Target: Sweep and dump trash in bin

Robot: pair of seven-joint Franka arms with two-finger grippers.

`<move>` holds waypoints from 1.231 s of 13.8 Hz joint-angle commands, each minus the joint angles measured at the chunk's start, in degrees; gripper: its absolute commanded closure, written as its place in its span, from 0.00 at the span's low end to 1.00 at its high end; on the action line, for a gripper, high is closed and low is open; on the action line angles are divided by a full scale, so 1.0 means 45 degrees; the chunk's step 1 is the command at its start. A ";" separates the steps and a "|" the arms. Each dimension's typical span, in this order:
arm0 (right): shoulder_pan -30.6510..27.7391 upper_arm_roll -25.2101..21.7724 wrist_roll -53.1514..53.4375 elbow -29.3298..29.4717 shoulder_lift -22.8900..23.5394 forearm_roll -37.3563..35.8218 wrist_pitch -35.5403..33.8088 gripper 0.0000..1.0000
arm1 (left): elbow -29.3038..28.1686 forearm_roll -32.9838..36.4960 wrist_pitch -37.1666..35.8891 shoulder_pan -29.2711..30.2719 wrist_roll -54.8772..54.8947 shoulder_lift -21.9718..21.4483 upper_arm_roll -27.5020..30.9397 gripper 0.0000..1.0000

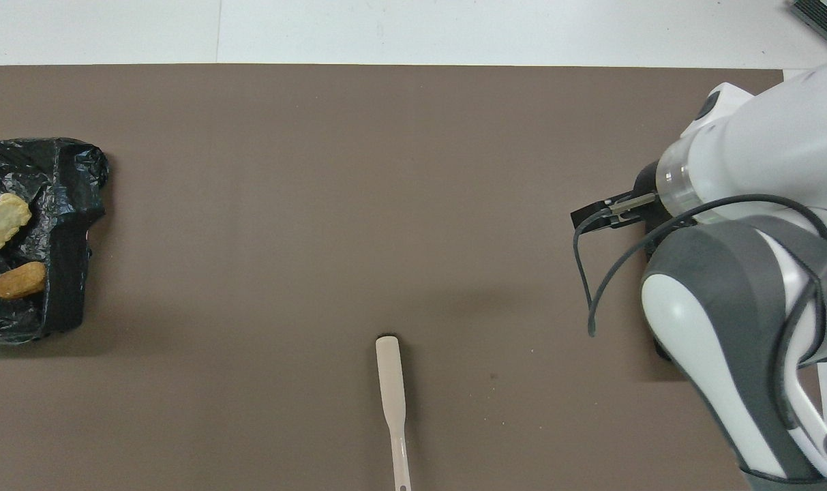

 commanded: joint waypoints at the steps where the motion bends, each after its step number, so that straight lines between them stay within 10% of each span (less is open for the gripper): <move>1: -0.0485 0.0021 -0.0840 0.0144 -0.0180 -0.0463 -0.0532 0.00 | -0.0395 -0.0366 -0.0448 -0.0357 -0.0333 -0.0347 0.0011 1.00; 9: -0.1737 -0.1386 -0.4417 0.0144 -0.0611 -0.0286 -0.1527 0.00 | -0.0531 -0.4115 -0.3144 -0.1880 -0.0430 -0.0562 -0.0067 1.00; 17: -0.1426 -0.1113 0.0029 0.1043 -0.1078 -0.0170 -0.2075 0.00 | -0.3009 -0.7181 -0.3088 -0.3734 -0.5171 -0.1616 -0.0087 1.00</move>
